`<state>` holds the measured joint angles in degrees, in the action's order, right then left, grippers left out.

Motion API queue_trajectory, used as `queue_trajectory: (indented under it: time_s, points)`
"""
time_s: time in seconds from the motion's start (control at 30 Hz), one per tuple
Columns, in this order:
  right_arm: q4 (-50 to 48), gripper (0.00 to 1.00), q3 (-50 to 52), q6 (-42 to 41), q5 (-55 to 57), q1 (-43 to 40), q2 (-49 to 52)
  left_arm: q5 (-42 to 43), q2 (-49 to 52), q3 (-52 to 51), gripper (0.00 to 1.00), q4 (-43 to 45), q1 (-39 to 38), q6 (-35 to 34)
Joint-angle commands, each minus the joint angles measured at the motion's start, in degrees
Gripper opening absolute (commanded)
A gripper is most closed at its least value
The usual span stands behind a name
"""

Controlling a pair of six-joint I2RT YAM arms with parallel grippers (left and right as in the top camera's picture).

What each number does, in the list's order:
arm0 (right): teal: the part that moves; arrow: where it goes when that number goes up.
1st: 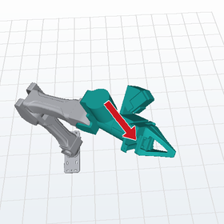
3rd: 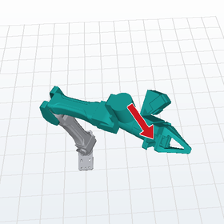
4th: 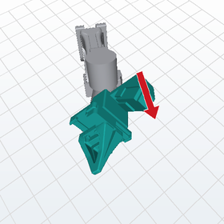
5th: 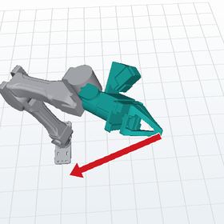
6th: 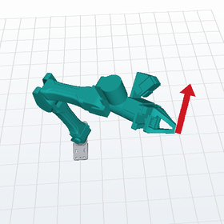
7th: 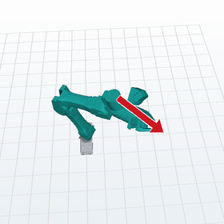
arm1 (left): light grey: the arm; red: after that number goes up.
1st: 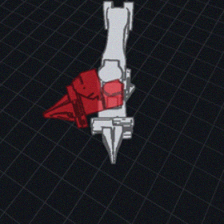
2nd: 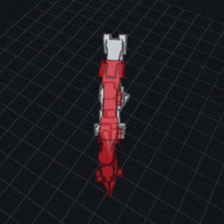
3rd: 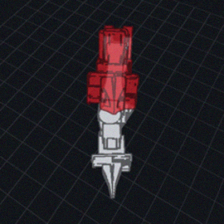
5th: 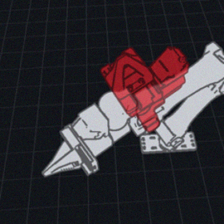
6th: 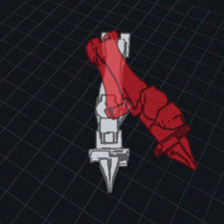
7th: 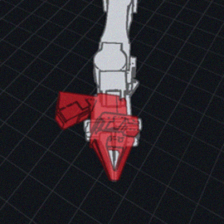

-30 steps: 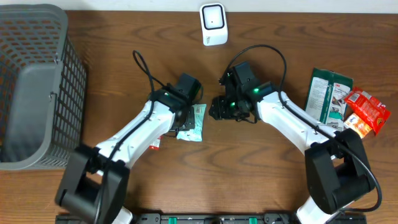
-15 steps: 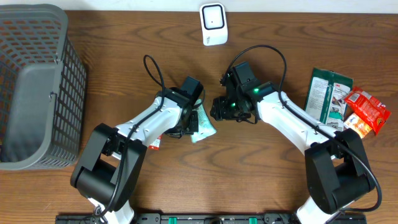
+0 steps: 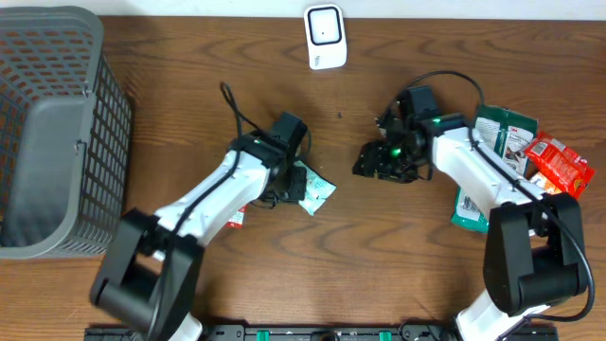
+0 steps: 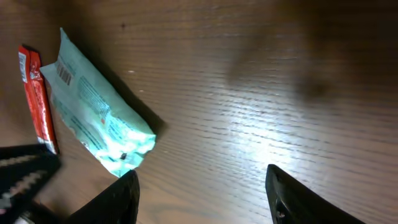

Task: Scan the item barcode
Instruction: 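Reach the left gripper to the wipes packet and grasp its edge, then grasp the wipes packet end with the right gripper as left holds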

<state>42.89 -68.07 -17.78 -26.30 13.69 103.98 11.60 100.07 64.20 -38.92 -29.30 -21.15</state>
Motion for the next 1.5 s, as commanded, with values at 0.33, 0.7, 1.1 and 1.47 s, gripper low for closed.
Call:
queue_trajectory:
  time_s: [0.33,0.7,1.1,1.47]
  points:
    - [-2.64,0.64,0.66,10.01,-2.08,3.96,0.28,-4.13,-0.07,-1.36,0.26,5.27,-0.26,-10.45]
    - [-4.5,0.65,0.7,9.99,-2.08,4.79,1.92,1.88,0.02,-4.44,0.26,8.85,-0.31,-10.71]
    - [-4.57,0.67,0.7,11.26,-2.12,4.79,2.12,0.61,2.82,-8.87,0.26,15.58,-0.26,-10.71]
    - [-5.62,0.66,0.72,13.81,-6.71,6.88,4.07,-3.28,2.91,-8.92,0.26,12.11,-0.26,-10.71]
